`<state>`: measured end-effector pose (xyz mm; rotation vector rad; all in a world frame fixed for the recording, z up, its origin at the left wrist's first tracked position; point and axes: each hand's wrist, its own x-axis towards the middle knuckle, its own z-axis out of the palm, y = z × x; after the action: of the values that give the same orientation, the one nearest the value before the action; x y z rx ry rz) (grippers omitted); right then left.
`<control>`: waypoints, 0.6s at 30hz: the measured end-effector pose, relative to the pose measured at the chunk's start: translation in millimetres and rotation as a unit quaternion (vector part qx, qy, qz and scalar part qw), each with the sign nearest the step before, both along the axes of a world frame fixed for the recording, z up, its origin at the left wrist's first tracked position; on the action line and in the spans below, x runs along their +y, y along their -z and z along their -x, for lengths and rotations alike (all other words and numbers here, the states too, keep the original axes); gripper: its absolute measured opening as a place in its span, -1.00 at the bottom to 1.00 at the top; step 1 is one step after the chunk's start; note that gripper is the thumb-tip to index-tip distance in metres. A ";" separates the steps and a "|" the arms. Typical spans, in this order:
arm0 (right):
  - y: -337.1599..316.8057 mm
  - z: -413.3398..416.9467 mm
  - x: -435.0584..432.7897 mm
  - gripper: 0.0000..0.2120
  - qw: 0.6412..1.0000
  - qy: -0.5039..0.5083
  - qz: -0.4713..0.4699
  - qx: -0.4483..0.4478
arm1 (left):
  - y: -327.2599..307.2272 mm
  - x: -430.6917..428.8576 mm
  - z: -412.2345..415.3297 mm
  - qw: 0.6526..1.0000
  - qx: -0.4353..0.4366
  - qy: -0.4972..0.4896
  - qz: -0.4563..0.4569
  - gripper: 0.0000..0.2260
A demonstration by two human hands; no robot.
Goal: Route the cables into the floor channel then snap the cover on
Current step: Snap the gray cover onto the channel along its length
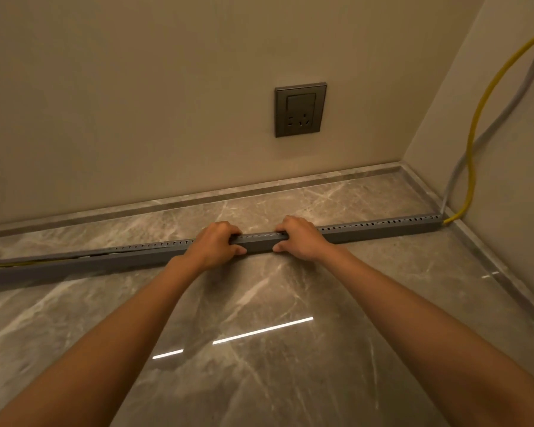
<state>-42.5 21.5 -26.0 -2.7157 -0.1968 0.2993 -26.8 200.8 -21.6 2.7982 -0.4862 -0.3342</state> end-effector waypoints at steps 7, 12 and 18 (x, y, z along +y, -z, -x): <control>9.6 -0.3 33.9 -0.66 1.000 0.004 0.006 -0.029 | 6.2 9.4 6.9 0.999 -0.042 0.006 -0.014 -0.71; 8.0 1.1 35.6 -0.69 0.999 -0.001 0.011 -0.042 | 7.6 7.6 8.4 0.998 -0.066 0.013 -0.017 -0.73; 0.9 -2.2 37.4 -0.69 0.999 0.008 0.029 -0.030 | 8.3 10.8 7.8 0.998 -0.060 0.015 0.019 -0.74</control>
<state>-40.3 58.8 -26.9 -2.7838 -0.1863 0.2237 -34.5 211.6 -29.9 2.7875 -0.5550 -0.1622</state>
